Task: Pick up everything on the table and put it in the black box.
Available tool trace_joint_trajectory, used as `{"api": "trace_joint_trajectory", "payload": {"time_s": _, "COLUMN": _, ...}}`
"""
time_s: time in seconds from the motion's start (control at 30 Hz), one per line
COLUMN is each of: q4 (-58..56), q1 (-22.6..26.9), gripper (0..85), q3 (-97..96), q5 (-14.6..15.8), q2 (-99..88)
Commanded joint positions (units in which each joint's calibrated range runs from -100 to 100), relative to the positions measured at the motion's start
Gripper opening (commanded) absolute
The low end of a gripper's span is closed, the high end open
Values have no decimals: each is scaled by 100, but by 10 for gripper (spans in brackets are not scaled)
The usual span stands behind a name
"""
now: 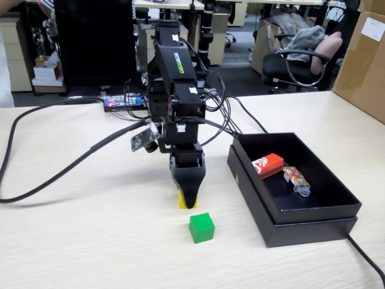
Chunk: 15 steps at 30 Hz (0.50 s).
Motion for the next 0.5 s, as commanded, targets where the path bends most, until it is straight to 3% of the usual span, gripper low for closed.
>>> {"api": "trace_joint_trajectory", "payload": {"time_s": 0.0, "q4": 145, "q1": 15, "gripper": 312, "q3": 471, "q5": -20, "q2": -26}}
{"api": "trace_joint_trajectory", "payload": {"time_s": 0.27, "q4": 448, "q1": 5, "gripper": 100, "q3": 453, "q5": -15, "q2": 100}}
{"api": "trace_joint_trajectory", "payload": {"time_s": 0.47, "q4": 448, "q1": -10, "gripper": 92, "q3": 380, "q5": -10, "q2": -26}}
